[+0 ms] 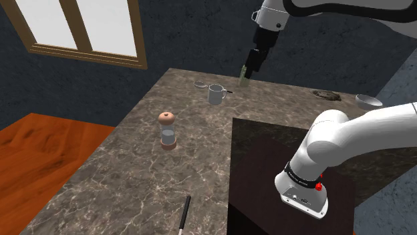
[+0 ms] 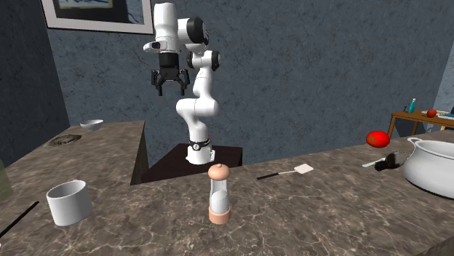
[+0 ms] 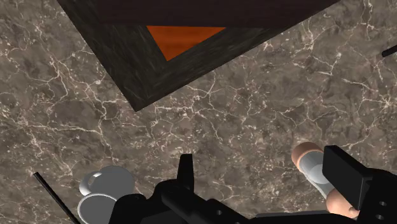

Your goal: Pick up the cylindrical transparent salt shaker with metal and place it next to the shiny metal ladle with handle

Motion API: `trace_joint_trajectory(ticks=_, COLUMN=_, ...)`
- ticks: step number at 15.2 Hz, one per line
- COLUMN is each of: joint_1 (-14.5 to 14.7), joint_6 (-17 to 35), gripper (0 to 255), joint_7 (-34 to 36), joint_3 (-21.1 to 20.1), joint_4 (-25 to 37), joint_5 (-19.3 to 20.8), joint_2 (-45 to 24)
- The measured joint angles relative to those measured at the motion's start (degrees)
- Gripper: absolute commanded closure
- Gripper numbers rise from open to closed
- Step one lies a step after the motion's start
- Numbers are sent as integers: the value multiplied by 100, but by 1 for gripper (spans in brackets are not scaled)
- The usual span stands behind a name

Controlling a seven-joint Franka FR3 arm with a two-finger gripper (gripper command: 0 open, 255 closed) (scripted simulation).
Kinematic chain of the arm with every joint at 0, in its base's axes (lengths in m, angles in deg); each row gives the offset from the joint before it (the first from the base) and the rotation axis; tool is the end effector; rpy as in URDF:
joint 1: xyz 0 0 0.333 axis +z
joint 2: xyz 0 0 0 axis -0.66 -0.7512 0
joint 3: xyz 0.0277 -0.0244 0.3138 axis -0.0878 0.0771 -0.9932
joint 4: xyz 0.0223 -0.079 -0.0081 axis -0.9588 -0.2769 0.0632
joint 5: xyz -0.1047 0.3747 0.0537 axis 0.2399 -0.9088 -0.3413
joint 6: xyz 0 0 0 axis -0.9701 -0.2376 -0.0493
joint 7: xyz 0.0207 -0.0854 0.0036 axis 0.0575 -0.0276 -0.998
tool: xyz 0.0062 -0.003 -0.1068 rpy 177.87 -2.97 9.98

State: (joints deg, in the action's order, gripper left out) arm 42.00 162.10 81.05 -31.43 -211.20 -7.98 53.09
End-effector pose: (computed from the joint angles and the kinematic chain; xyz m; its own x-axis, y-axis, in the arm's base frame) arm 0.3083 -0.0039 0.6002 0.9921 0.0832 0.0939 0.0862 -0.9959 -0.0281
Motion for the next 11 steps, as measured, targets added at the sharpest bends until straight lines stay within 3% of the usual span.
trace_joint_trajectory(ticks=4, joint_1=48, joint_6=237, gripper=0, joint_7=253, joint_3=-223, joint_4=-9, joint_5=-96, joint_2=-241)
trace_joint_trajectory(ticks=11, joint_1=146, joint_6=1057, gripper=0, joint_7=1083, joint_3=-920, joint_4=278, joint_5=-265, joint_2=-1390)
